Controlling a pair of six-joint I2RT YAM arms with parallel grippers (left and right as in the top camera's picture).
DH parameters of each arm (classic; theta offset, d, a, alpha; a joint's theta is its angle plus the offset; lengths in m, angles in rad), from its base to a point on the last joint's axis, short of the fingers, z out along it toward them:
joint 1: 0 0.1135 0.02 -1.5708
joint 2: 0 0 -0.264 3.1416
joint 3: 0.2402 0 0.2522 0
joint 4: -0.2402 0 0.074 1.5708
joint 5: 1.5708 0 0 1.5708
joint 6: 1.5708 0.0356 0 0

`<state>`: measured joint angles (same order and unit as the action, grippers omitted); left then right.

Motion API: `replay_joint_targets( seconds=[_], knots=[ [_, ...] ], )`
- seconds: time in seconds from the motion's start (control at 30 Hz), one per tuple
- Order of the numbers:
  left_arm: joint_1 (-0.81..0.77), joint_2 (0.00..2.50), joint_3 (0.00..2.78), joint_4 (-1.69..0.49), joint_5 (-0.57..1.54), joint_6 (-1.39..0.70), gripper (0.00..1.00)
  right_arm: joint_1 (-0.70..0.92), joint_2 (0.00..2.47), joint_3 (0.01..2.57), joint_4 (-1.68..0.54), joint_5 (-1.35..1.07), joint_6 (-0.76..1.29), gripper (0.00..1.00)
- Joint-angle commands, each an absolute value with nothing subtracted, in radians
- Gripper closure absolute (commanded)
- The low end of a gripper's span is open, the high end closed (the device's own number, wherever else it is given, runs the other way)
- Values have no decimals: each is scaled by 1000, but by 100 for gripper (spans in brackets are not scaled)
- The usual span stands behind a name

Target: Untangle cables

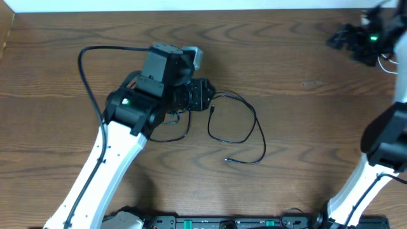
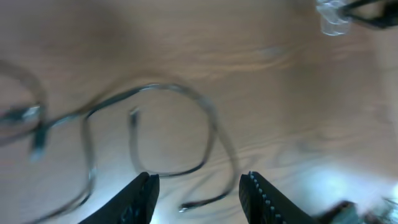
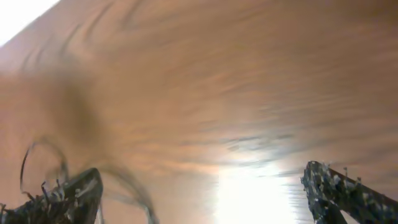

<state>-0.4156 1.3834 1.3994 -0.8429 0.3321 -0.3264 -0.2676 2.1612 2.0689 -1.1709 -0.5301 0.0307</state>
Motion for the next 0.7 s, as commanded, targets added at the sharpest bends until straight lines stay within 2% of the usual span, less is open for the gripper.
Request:
replay_joint_targets(
  seconds=[0.0, 0.13, 0.27, 0.33, 0.4, 0.67],
  knots=[
    [-374, 1451, 1398, -904, 207, -353, 53, -157, 2139, 2078, -1192, -537, -57, 1],
    [-340, 1555, 1392, -988, 153, -286, 53, -83, 2139, 2078, -1195, -497, -57, 1],
    [-333, 1666, 1359, -947, 152, -170, 54, -36, 2139, 2078, -1203, -469, -57, 1],
    [-333, 1732, 1345, -925, 152, -134, 58, -27, 2139, 2078, -1213, -469, -57, 4],
    [-333, 1776, 1344, -920, 152, -127, 58, -27, 2139, 2078, -1213, -470, -57, 7],
    [-333, 1939, 1343, -842, 151, -127, 58, -25, 2139, 2078, -1222, -469, -58, 7]
  ],
)
